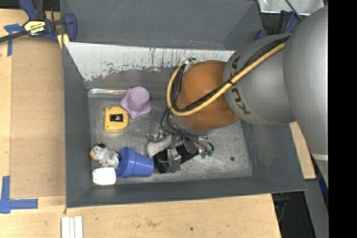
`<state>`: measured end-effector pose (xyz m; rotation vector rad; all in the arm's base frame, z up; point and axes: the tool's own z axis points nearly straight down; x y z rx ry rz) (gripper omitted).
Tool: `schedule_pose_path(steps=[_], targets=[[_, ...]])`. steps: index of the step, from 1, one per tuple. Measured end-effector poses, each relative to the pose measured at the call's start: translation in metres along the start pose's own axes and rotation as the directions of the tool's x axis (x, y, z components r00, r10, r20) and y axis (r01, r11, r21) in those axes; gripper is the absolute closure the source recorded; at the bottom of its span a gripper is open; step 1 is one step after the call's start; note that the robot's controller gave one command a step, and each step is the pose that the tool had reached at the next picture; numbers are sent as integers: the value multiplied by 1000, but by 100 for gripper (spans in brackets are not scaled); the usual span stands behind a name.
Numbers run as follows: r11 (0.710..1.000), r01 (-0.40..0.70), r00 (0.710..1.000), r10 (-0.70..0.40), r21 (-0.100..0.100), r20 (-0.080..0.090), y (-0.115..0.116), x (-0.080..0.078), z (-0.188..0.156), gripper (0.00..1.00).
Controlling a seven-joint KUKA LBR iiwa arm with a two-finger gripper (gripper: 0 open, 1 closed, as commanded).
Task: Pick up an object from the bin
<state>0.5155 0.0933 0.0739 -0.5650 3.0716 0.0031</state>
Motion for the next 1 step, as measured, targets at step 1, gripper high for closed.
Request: schedule_pose_path(steps=[1], targets=[[993,115,993,-115,-2,-14,-43,2,-151,100]])
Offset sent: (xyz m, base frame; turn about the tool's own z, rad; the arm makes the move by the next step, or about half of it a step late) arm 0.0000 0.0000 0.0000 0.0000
